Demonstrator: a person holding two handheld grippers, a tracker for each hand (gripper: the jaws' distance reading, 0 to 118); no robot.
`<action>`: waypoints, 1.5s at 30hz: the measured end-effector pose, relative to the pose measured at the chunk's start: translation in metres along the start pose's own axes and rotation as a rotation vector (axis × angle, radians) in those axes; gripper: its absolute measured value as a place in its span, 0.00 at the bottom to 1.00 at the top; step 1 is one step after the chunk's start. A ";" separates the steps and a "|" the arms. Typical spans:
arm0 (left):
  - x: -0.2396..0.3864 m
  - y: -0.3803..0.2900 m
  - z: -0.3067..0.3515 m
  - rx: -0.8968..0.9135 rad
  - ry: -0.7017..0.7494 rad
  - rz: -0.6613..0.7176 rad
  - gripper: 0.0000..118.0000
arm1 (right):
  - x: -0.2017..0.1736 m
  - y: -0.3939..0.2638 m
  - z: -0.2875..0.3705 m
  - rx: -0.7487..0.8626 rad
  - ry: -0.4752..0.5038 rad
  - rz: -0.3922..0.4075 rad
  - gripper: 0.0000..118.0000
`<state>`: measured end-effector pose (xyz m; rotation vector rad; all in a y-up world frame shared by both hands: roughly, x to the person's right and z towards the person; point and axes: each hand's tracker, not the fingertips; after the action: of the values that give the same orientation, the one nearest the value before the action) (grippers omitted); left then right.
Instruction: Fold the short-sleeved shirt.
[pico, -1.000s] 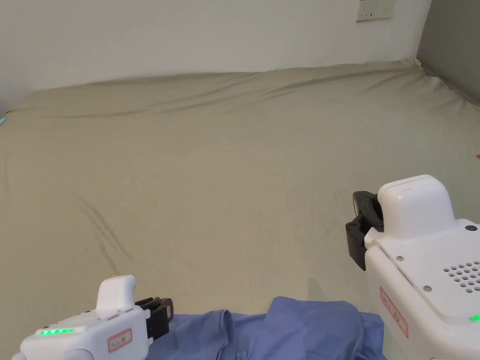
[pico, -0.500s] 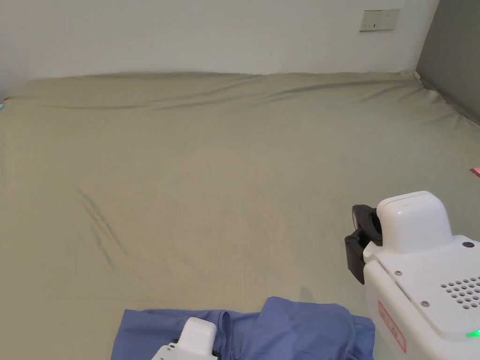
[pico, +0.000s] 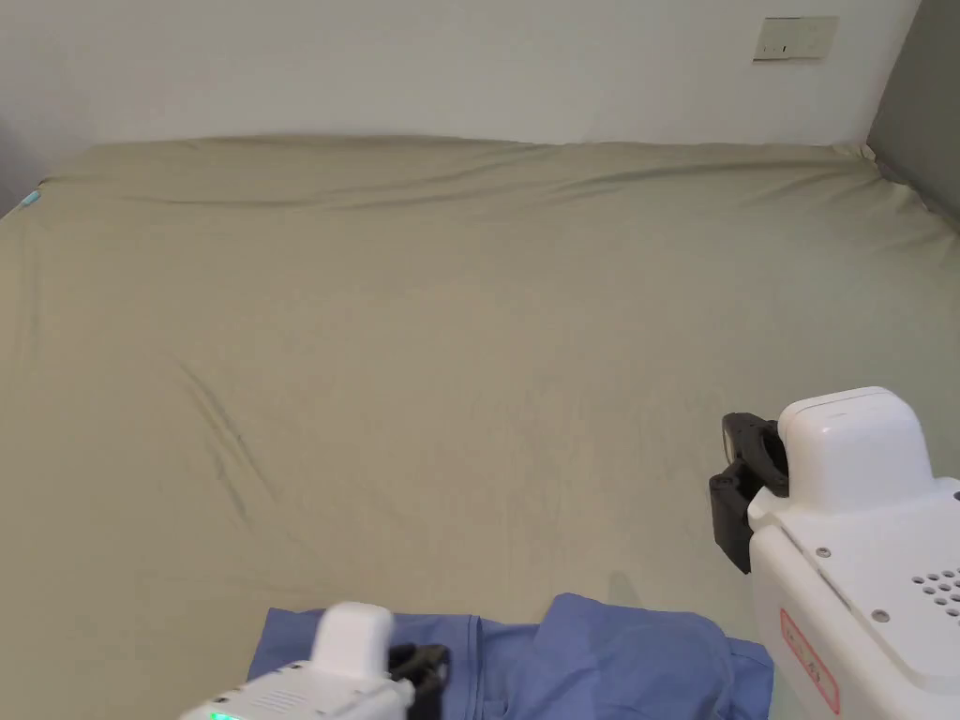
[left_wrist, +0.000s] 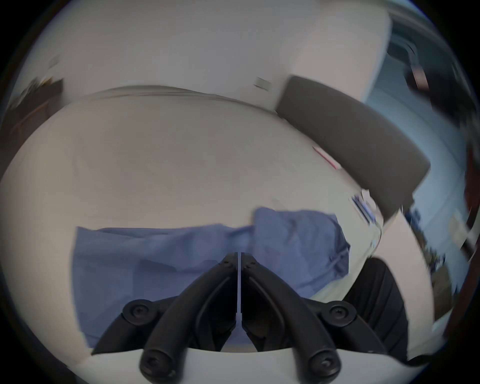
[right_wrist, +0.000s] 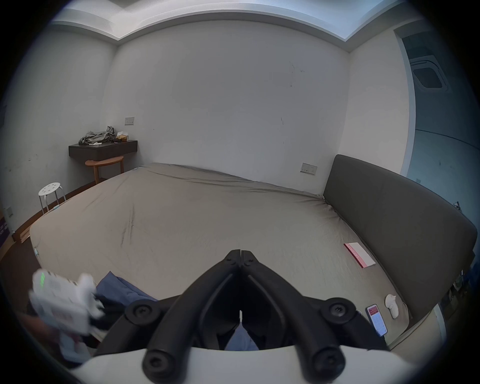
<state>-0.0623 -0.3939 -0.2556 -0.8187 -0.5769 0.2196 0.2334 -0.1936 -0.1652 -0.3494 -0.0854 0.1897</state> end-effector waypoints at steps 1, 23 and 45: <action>-0.021 0.005 0.011 0.012 0.016 0.057 0.02 | 0.000 0.001 0.000 0.002 0.001 -0.003 0.00; -0.157 -0.025 -0.024 -0.206 -0.463 0.742 0.89 | -0.012 0.001 -0.010 -0.024 0.010 0.019 0.00; -0.163 0.039 0.060 -0.106 0.282 0.167 0.08 | -0.019 0.009 -0.006 -0.001 0.029 0.040 0.00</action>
<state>-0.2296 -0.3956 -0.3168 -0.9828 -0.2573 0.2224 0.2143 -0.1915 -0.1750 -0.3554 -0.0500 0.2236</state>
